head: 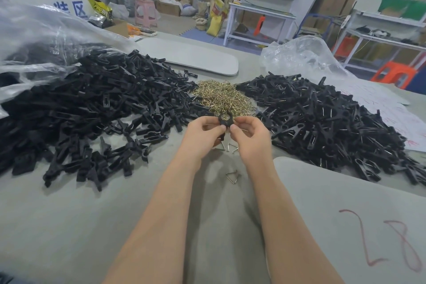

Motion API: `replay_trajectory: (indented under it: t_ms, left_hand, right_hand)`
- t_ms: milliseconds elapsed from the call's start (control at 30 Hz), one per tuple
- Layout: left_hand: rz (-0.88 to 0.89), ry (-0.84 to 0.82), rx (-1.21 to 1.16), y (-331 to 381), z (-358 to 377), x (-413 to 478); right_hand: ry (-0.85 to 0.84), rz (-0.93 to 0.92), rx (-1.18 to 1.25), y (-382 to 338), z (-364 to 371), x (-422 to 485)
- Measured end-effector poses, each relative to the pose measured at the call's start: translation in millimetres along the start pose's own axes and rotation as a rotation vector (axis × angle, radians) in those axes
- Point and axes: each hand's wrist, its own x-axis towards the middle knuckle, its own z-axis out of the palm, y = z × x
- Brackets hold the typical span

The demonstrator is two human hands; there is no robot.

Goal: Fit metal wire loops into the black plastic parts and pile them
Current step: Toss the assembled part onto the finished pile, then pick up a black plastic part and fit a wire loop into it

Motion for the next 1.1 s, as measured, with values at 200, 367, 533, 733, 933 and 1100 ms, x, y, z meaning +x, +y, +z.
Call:
replay_trajectory:
  t_ms: [200,367,533,733,933,1100]
  left_hand:
    - [0.025,-0.038,0.015,-1.4,-2.0,-0.6]
    - [0.021,-0.061,-0.003,0.7,-2.5,-2.7]
    - [0.031,-0.086,-0.022,1.9,-2.3,-4.6]
    - [0.014,-0.061,0.012,1.8,-1.4,-4.3]
    - [0.093,0.101,0.003,14.0,-2.4,-7.3]
    - [0.435,0.184,-0.118,47.7,-6.8,-24.5]
  right_hand:
    - [-0.006,-0.019,-0.055,0.5,-2.8,2.3]
    - [0.004,-0.007,-0.034,-0.5,-4.3,1.6]
    - [-0.01,-0.003,-0.007,-1.4,-5.0,0.4]
    - [-0.023,0.017,-0.029,0.3,-4.4,1.8]
    - [0.01,0.052,-0.107,4.1,-2.0,2.4]
    - [-0.129,-0.003,-0.171,-12.3,33.1,-1.5]
